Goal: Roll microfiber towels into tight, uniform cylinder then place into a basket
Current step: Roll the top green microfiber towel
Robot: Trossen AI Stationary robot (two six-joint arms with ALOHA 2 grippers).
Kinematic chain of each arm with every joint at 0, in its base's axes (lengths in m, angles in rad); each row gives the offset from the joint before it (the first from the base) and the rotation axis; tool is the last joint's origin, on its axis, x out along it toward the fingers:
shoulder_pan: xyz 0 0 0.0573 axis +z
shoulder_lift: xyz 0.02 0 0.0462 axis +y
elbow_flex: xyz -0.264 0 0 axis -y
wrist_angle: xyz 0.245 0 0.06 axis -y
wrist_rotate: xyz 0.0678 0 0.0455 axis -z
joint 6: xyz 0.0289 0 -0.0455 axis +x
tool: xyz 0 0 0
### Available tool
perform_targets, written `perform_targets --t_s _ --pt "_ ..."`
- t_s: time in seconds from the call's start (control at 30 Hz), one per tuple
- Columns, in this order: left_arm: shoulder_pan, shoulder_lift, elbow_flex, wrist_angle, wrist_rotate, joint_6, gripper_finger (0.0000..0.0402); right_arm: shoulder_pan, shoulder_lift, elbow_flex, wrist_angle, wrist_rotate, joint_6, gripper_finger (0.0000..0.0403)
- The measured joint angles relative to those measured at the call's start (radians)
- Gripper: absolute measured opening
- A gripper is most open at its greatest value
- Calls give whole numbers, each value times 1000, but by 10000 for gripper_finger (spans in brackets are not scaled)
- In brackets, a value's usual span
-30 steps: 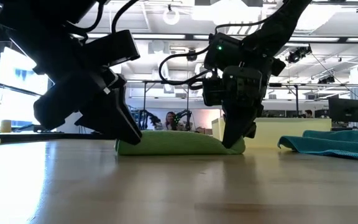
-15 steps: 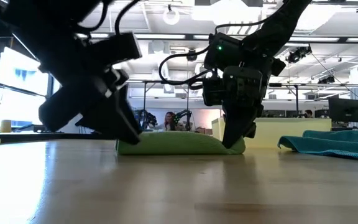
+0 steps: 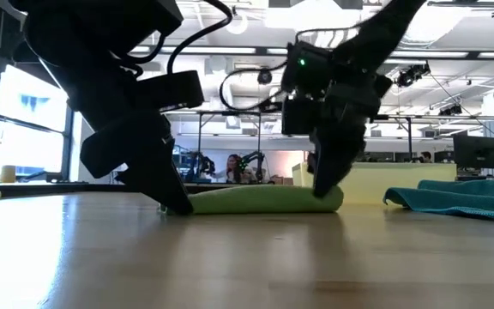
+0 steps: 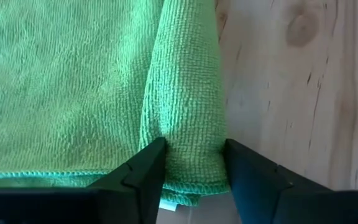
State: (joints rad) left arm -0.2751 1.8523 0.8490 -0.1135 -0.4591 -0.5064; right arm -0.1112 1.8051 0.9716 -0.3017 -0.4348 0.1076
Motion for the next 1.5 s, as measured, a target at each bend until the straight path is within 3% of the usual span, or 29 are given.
perform_targets --t_s 0.23,0.33,0.4,0.53,0.73,0.97,1.23,1.5 --pt "-1 0 1 -14 31 -55 146 29 -42 139 -302 -11 -248 156" --pt "-1 0 0 -12 31 -63 145 84 -60 142 -319 4 -380 171" --pt "-1 0 0 -12 31 -64 145 130 -65 130 -291 75 -467 173" --pt "-1 0 -2 -11 28 -66 145 228 -65 60 -133 328 -557 165" --pt "-2 0 -2 -9 27 -66 145 312 -65 -61 90 576 -544 147" --pt "-2 0 -3 -3 24 -66 145 370 -65 -77 127 641 -501 136" --pt "-2 1 -4 2 14 -67 145 397 -65 -77 125 851 -471 128" --pt "1 1 -4 5 14 -67 145 330 -65 -77 100 764 -363 129"
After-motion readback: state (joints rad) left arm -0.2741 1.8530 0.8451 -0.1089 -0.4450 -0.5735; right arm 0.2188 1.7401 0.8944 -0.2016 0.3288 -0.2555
